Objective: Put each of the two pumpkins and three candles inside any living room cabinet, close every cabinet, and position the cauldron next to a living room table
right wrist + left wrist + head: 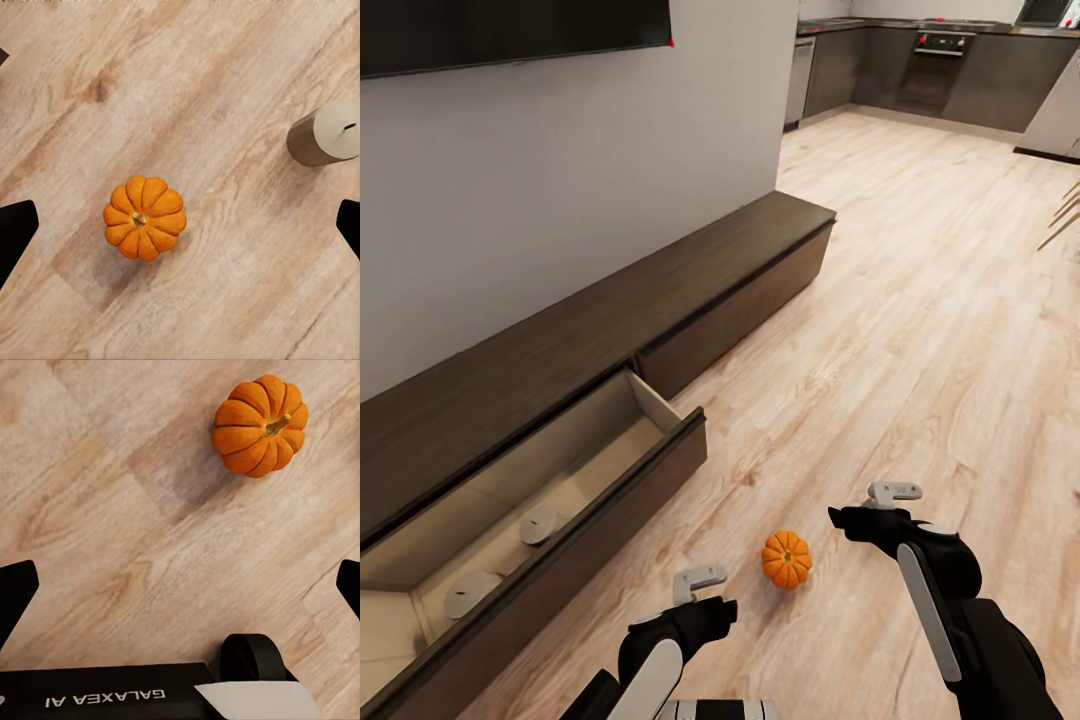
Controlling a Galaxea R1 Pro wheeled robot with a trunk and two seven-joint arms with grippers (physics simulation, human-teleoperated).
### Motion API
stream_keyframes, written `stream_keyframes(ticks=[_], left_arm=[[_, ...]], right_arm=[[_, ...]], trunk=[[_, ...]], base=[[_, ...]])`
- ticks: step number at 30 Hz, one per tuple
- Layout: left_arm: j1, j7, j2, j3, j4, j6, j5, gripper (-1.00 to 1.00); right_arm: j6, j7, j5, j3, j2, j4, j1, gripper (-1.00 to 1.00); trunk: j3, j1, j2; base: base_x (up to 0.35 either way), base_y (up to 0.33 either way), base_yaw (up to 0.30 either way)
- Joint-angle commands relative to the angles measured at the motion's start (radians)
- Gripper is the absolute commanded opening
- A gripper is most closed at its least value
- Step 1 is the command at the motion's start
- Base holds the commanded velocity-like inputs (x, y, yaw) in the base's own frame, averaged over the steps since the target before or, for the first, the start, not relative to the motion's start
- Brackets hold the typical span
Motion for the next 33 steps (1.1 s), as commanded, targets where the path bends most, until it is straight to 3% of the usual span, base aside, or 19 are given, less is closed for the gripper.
stream_keyframes(ticks=[1,9,12,14,19,33], left_arm=[[-0.001,0.009,0.0,-0.001,-0.001,0.0,0.008,1.0],[-0.001,0.011,0.0,-0.003,-0.001,-0.002,0.01,1.0],[0.001,0.013,0.002,-0.001,-0.025,0.0,0.01,1.0],[0.001,0.021,0.008,0.01,-0.098,0.018,0.011,1.0],[-0.002,0.027,0.022,0.054,-0.197,0.098,0.011,1.0],[-0.013,0.007,0.038,0.071,-0.248,0.126,0.005,1.0]], right_arm=[[0.003,-0.006,-0.009,0.0,0.0,-0.001,0.0,1.0],[0.002,-0.006,-0.01,0.0,0.0,-0.001,0.0,1.0],[0.001,-0.007,-0.009,0.0,0.0,-0.001,-0.002,1.0],[0.002,-0.008,-0.009,0.0,0.0,-0.001,-0.005,1.0],[0.003,-0.008,-0.009,0.0,-0.001,-0.001,-0.008,1.0],[0.003,-0.008,-0.009,-0.002,-0.002,-0.001,-0.012,1.0]], trunk=[[-0.002,0.004,-0.008],[-0.014,0.035,-0.064],[-0.009,0.035,-0.064],[-0.006,0.035,-0.064],[0.002,0.035,-0.064],[0.005,0.035,-0.064]], base=[[0.0,0.0,0.0],[0.0,0.0,0.0],[0.0,0.0,0.0],[0.0,0.0,0.0],[0.0,0.0,0.0],[0.0,-0.163,0.0]])
